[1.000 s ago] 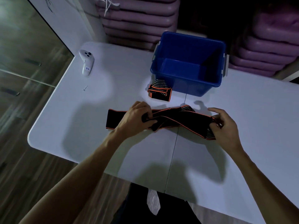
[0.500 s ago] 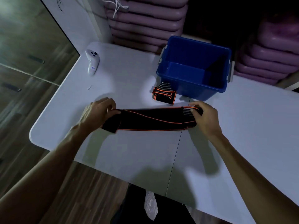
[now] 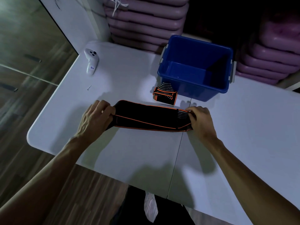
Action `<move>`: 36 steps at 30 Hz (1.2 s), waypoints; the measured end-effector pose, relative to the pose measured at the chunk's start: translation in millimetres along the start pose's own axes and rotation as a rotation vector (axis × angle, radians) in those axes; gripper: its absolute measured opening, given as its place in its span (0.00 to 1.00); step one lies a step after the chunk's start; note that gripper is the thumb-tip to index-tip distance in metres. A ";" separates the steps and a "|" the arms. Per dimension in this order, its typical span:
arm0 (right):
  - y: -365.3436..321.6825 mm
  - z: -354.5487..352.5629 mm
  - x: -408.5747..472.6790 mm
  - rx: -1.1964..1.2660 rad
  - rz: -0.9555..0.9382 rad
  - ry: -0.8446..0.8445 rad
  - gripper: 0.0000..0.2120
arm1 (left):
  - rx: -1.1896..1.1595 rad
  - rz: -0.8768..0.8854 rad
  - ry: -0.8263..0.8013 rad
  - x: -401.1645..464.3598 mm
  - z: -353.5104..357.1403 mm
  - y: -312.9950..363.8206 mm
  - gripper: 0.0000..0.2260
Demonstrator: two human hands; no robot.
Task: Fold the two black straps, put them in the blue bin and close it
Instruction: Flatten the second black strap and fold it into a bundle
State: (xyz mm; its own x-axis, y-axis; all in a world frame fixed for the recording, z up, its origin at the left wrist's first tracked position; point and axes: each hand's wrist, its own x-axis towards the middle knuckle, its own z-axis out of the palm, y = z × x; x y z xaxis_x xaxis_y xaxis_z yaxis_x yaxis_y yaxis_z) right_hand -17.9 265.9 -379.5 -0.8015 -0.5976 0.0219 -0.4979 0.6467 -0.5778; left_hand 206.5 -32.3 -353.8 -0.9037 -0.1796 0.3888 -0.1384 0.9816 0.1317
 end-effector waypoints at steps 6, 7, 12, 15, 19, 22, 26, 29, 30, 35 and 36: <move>5.8 -5.2 -3.8 -0.093 0.064 0.070 0.10 | 0.035 0.087 0.028 10.7 3.3 10.3 0.08; 7.6 -5.6 -5.1 -0.069 0.069 0.053 0.10 | 0.031 0.086 0.013 11.3 4.7 11.2 0.09; 16.3 -9.5 -11.0 -0.004 0.121 0.012 0.12 | -0.044 0.149 -0.245 -5.6 15.3 9.0 0.10; 25.3 -11.6 -9.7 0.033 0.246 -0.037 0.14 | -0.134 0.122 -0.375 -22.8 20.1 7.5 0.08; 35.3 -10.0 -6.5 0.050 0.386 -0.089 0.15 | -0.099 -0.334 -0.225 -8.1 26.7 3.3 0.10; 31.7 -12.5 -5.1 0.105 0.448 -0.099 0.11 | -0.240 -0.657 -0.347 9.0 38.3 -2.8 0.17; 27.7 -19.6 -7.7 0.176 0.468 -0.035 0.09 | -0.381 -0.769 -0.507 18.4 43.2 -0.4 0.23; 20.9 -27.0 -5.4 0.215 0.379 0.057 0.08 | -0.429 -0.840 -0.637 7.3 36.0 0.8 0.24; 16.2 -29.9 -3.1 0.232 0.340 0.085 0.08 | -0.441 -0.837 -0.671 0.0 33.7 0.1 0.21; -23.9 -40.6 15.8 0.269 0.106 0.113 0.10 | -0.516 -0.760 -0.765 -30.1 18.0 10.0 0.14; -35.0 -41.9 19.8 0.272 0.059 0.097 0.10 | -0.540 -0.745 -0.784 -36.1 16.2 12.6 0.15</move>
State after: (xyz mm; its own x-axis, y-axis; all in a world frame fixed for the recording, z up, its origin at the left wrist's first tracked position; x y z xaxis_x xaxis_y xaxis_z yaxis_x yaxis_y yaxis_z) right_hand -30.3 251.3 -324.7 -0.8608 -0.5063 0.0525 -0.3534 0.5202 -0.7775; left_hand 230.8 -12.4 -380.9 -0.7003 -0.4176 -0.5790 -0.7120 0.4669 0.5245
